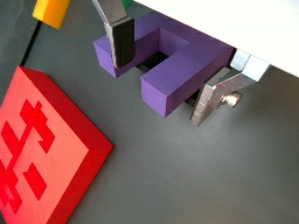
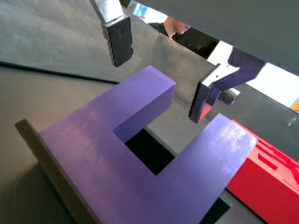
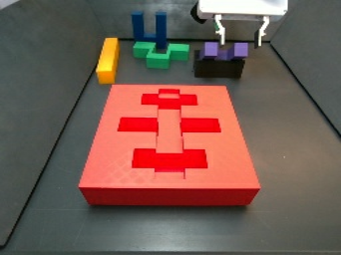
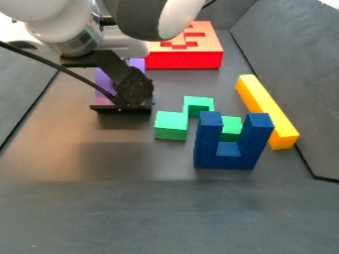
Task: Pick up the purple object. Move up. Place the purple object on the fixture. Regrasp the purple object. Move to above the board. Insert the purple object.
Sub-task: Regrasp the purple object.
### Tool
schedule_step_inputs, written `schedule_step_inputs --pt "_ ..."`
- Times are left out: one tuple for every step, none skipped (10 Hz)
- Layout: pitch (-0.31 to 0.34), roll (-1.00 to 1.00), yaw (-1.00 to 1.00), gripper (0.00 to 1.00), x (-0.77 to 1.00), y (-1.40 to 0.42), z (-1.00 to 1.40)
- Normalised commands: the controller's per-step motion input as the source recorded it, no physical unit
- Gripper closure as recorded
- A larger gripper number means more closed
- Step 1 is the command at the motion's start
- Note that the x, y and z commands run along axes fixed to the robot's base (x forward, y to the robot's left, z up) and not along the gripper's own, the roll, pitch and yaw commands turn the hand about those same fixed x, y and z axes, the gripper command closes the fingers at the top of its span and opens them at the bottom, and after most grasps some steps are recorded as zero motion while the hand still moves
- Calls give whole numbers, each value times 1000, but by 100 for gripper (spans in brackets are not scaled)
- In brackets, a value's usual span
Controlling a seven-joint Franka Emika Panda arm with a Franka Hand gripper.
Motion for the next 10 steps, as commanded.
schedule_step_inputs --pt "171 -260 -97 0 251 151 1000" --pt "140 -134 -97 0 286 149 1000" --pt "54 897 -57 0 69 -34 737" --pt "0 1000 -83 0 0 0 3" --pt "0 1000 -94 0 0 0 0" --pt "0 1000 -94 0 0 0 0" --pt "0 1000 -94 0 0 0 0" --pt "0 1000 -94 0 0 0 0" --pt "0 1000 -80 0 0 0 0" --pt "0 1000 -63 0 0 0 0"
